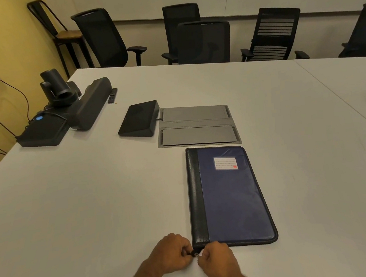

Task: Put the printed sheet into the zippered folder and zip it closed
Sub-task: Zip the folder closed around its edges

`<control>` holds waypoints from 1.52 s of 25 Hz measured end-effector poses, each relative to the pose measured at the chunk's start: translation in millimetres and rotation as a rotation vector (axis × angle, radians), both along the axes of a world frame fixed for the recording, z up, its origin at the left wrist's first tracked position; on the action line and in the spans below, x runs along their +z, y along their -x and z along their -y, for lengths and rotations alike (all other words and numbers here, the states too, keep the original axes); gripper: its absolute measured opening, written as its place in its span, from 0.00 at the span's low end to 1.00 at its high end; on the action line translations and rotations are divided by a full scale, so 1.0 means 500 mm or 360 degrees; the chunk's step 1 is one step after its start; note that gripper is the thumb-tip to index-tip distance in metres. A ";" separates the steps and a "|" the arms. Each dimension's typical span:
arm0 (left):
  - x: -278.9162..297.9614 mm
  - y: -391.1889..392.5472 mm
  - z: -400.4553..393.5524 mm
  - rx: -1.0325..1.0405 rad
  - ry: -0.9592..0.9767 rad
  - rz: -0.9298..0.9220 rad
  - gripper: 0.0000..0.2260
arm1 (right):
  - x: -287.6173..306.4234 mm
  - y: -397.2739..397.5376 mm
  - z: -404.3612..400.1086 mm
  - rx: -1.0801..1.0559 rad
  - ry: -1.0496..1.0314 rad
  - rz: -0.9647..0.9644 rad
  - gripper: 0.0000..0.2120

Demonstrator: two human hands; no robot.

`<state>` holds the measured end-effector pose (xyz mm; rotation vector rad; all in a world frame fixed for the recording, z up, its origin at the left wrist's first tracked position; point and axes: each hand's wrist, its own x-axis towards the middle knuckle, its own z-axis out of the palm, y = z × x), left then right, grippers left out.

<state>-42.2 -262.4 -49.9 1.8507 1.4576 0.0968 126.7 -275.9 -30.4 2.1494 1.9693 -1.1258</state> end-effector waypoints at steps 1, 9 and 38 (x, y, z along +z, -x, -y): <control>0.003 0.000 -0.003 -0.0041 -0.0051 -0.0049 0.09 | 0.000 -0.002 -0.002 0.0008 -0.0008 0.0037 0.16; 0.011 0.011 -0.017 -0.0180 -0.0173 -0.0284 0.11 | 0.014 -0.034 -0.021 -0.0002 -0.0015 0.0198 0.17; -0.017 -0.124 -0.044 -0.0597 -0.0492 -0.0836 0.31 | -0.002 -0.192 -0.019 -0.0099 -0.0188 0.0222 0.19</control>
